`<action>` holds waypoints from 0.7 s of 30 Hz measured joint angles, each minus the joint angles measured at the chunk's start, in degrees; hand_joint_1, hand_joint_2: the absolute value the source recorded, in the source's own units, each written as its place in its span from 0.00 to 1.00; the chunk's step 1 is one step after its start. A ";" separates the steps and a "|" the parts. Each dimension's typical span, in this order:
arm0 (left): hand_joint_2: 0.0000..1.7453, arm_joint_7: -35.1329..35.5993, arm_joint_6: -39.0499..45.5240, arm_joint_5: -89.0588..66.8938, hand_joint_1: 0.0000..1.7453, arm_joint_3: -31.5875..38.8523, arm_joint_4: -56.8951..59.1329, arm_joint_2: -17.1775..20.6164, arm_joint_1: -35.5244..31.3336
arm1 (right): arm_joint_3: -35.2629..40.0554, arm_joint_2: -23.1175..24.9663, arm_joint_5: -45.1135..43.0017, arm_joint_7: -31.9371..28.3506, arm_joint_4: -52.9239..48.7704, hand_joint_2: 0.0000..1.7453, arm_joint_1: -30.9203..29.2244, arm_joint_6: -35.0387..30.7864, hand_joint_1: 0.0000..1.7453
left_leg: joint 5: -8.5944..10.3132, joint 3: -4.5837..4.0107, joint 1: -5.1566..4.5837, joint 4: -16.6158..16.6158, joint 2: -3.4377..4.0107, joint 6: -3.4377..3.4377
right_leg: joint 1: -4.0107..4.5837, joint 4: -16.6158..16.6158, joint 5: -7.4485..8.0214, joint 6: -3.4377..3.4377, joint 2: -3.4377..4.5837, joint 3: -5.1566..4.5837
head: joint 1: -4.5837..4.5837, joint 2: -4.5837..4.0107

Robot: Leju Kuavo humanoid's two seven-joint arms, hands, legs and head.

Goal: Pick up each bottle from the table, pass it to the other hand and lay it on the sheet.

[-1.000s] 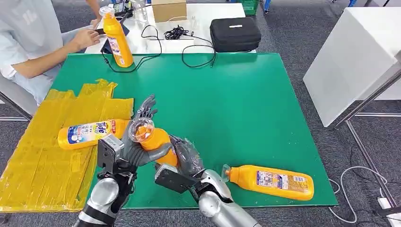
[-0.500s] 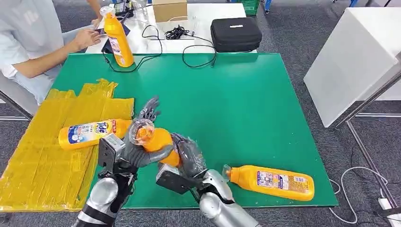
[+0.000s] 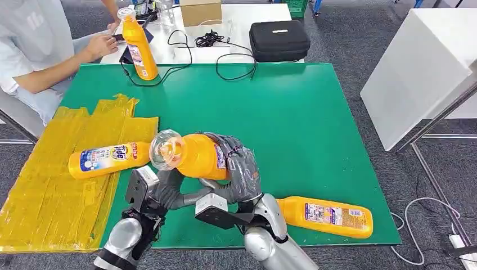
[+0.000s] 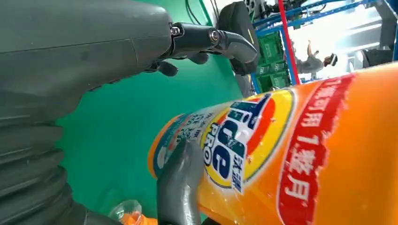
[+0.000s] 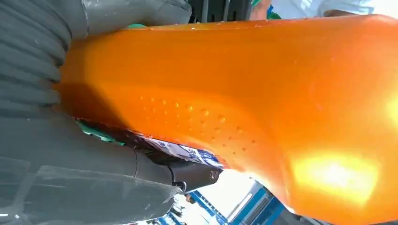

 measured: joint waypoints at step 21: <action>1.00 1.07 -1.05 1.11 0.00 0.17 1.33 0.00 0.49 | -1.14 0.33 1.11 -0.22 -0.26 1.00 0.66 0.28 1.00 | 0.00 -0.01 0.01 0.00 0.01 0.00 | 0.00 0.01 0.00 0.00 0.00 0.00 | 0.00 0.00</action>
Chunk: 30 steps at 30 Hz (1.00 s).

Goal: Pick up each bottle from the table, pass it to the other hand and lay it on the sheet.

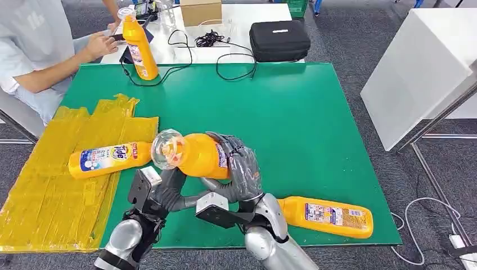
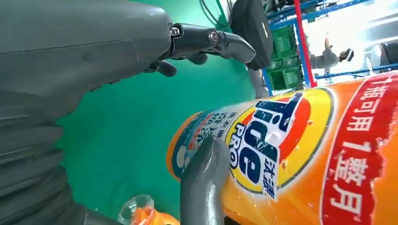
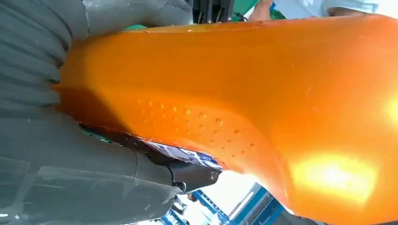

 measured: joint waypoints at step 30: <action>1.00 -0.11 0.76 7.02 0.00 2.82 -4.00 -0.20 1.23 | 0.20 1.73 0.55 1.68 7.82 1.00 -1.34 1.81 1.00 | 0.00 0.00 0.00 0.00 0.00 0.00 | 0.00 0.00 0.00 0.00 0.00 0.00 | 0.00 0.00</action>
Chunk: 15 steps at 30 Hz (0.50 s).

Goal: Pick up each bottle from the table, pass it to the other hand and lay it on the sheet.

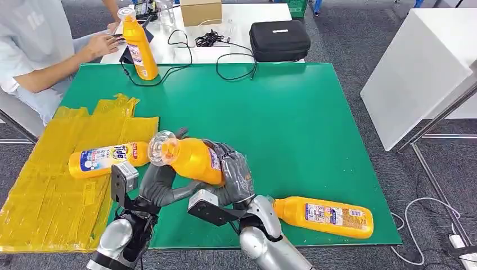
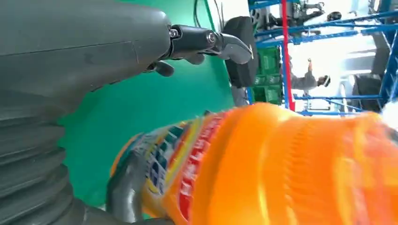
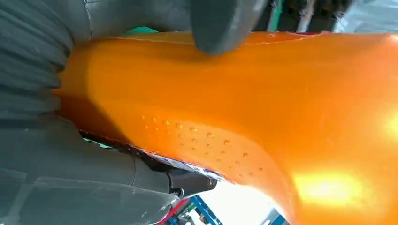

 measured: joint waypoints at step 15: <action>1.00 0.00 -0.70 -0.26 0.00 -1.18 -1.29 -0.04 0.03 | -0.02 0.04 0.00 0.00 1.31 1.00 -0.02 0.00 1.00 | 0.00 0.00 0.00 0.00 0.00 0.00 | 0.00 0.00 0.00 0.00 0.00 0.00 | 0.00 0.00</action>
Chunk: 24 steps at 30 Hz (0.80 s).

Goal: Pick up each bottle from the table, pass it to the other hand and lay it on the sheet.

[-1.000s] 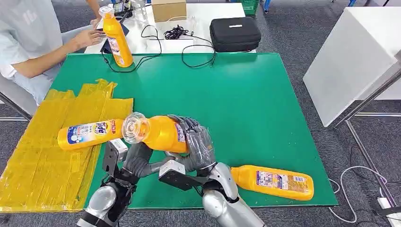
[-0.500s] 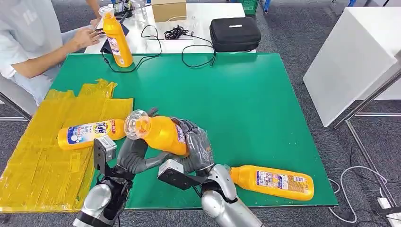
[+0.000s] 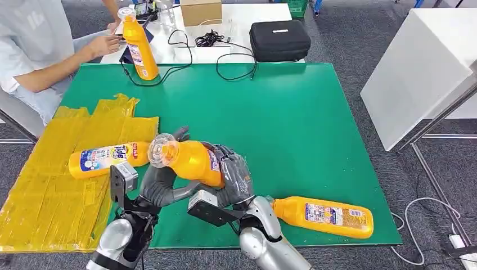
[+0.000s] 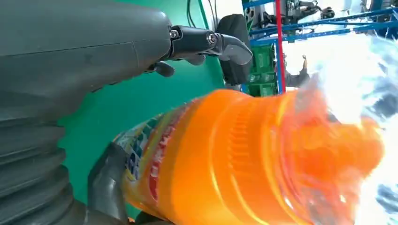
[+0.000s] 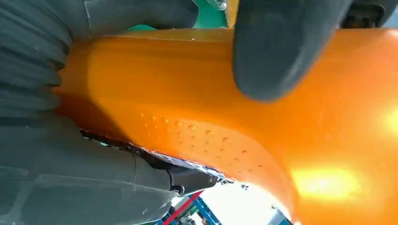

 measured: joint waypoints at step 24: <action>1.00 1.55 -1.70 -3.85 0.00 -8.43 1.44 -0.42 -0.34 | -10.53 -0.35 -0.70 -0.44 -1.16 1.00 -0.53 -5.42 1.00 | 0.00 0.01 -0.01 0.01 0.01 0.00 | -0.01 0.00 0.01 0.01 0.00 0.00 | -0.02 0.00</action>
